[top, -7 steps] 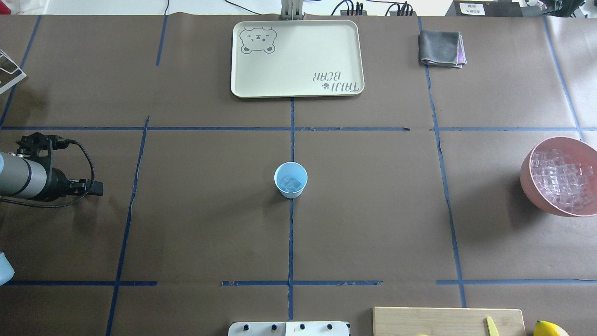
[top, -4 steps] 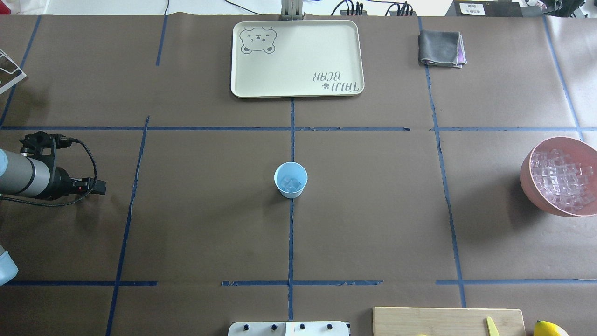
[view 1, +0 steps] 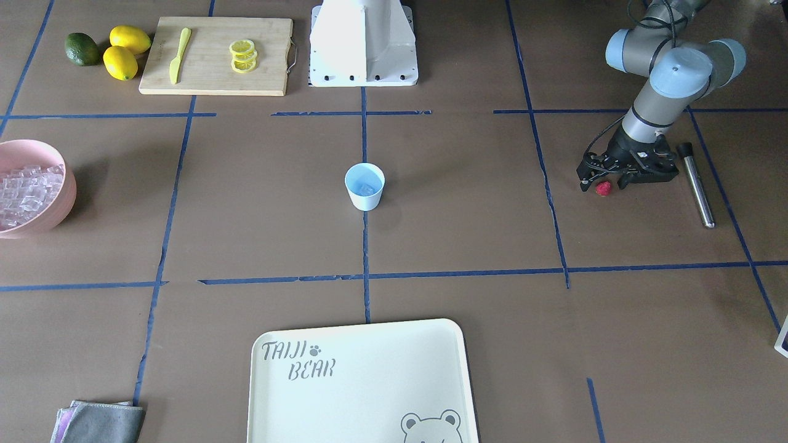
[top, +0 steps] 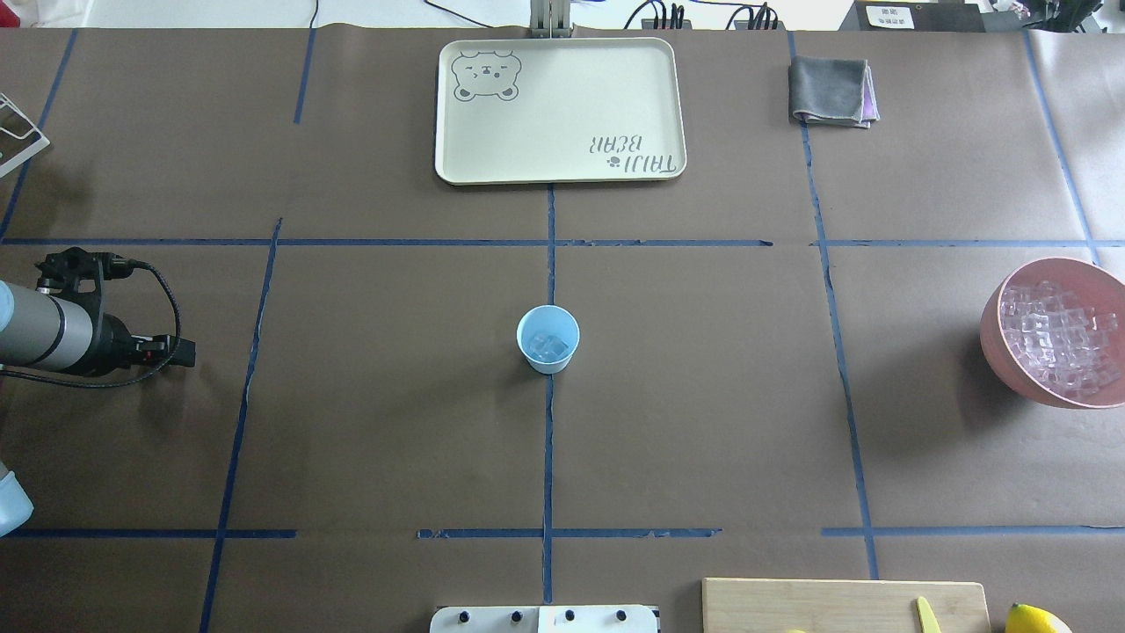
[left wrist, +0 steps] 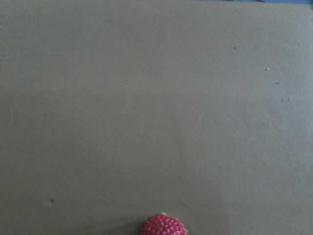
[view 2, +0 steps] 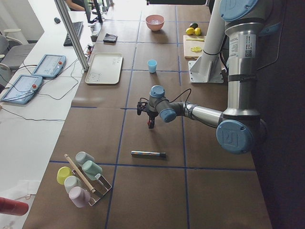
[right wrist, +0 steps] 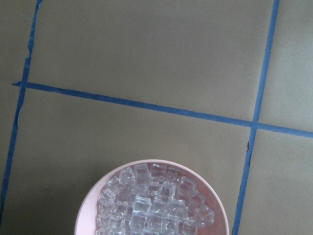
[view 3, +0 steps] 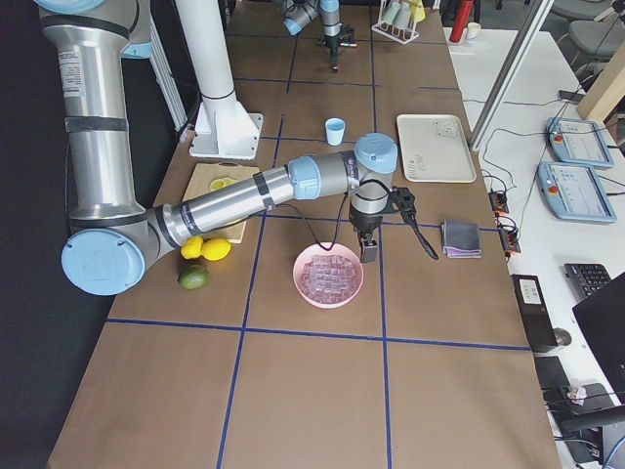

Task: Mash ice and strawberries in cup
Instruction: 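Lower the left gripper onto the red strawberry and grasp it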

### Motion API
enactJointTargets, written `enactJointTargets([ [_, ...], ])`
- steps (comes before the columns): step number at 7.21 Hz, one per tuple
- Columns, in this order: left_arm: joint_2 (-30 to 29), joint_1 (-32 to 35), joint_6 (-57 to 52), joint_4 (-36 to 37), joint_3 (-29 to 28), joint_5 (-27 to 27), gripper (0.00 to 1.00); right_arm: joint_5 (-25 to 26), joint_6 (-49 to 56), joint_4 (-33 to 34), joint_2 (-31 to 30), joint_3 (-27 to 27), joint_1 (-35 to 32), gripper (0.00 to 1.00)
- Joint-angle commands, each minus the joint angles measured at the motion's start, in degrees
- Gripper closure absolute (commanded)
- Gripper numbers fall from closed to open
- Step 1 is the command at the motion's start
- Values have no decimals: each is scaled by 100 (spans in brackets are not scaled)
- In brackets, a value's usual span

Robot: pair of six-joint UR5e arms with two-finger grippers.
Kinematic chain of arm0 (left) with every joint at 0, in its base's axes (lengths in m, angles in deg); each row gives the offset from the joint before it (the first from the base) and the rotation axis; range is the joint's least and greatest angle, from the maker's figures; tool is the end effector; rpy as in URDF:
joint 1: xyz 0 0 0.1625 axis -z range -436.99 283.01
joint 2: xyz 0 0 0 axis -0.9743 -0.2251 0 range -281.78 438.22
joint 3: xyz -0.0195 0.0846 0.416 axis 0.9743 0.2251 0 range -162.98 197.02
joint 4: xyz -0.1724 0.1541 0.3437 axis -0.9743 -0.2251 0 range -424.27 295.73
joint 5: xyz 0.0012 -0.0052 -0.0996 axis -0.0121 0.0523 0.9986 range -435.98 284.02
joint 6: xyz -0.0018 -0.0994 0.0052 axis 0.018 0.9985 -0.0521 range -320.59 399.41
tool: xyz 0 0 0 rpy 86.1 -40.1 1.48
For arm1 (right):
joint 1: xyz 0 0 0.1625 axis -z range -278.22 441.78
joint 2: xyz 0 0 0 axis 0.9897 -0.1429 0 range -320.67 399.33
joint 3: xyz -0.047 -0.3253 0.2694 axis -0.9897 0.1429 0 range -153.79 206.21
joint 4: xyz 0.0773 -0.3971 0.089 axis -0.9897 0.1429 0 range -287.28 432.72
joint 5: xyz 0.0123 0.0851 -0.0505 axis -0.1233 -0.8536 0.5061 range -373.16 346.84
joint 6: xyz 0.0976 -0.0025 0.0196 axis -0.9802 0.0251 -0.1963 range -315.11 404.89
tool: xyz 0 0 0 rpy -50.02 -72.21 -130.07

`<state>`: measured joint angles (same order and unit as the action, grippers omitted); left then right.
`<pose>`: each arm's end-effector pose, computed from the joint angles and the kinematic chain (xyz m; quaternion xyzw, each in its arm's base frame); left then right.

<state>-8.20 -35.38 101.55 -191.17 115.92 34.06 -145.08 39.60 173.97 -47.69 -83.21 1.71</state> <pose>0.3085 -0.4066 0.5525 0.0687 0.3838 -0.0477 0.9196 -0.0199 -0.5008 0.4909 0.0428 -0.3649 -0.0723 0.9272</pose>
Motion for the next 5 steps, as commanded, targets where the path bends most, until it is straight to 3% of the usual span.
enactJointTargets([
  [1, 28, 31, 0, -1, 25, -9, 43, 0, -7, -9, 1, 0, 0, 0],
  [3, 72, 75, 35, -1, 121, -18, 92, 9, -7, -9, 10, 0, 0, 0],
  [5, 63, 180, 70, 43, 296, 35, 100, 9, 2, 0, 1, 9, -9, 0],
])
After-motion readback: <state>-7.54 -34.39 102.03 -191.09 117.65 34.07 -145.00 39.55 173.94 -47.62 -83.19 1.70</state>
